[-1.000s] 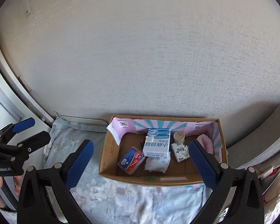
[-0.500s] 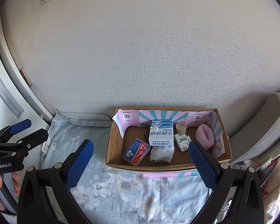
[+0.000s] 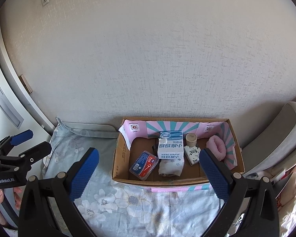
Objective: Organize objects
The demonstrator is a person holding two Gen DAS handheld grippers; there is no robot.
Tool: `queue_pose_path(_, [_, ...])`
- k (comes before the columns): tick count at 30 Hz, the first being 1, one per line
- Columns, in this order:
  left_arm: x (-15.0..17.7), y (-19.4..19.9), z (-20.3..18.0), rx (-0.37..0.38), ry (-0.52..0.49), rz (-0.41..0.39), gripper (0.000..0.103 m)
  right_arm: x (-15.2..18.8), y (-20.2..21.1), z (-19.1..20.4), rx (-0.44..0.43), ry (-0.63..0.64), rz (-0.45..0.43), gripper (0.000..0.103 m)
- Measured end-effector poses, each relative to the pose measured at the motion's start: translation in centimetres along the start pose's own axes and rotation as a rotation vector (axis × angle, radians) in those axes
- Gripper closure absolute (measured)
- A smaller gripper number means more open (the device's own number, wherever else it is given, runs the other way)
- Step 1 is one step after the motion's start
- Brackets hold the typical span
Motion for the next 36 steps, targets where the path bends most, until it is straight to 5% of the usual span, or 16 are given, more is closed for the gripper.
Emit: queue_pose_path(36, [0.0, 0.7, -0.4, -0.016, -0.034, -0.058, 0.0, 0.1, 0.2, -0.2, 0.005, -0.021, -0.007, 0.002])
Point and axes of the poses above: each gripper's, at about its wrist camera, not at the fingertips, and y roughly against the way its jaws point, z to its left, x to its underside, the point moved 2 cm from there along -y, roughly the way its jaws point, and after that the axes turned 2 degrees about x, right-handed, at the moved point
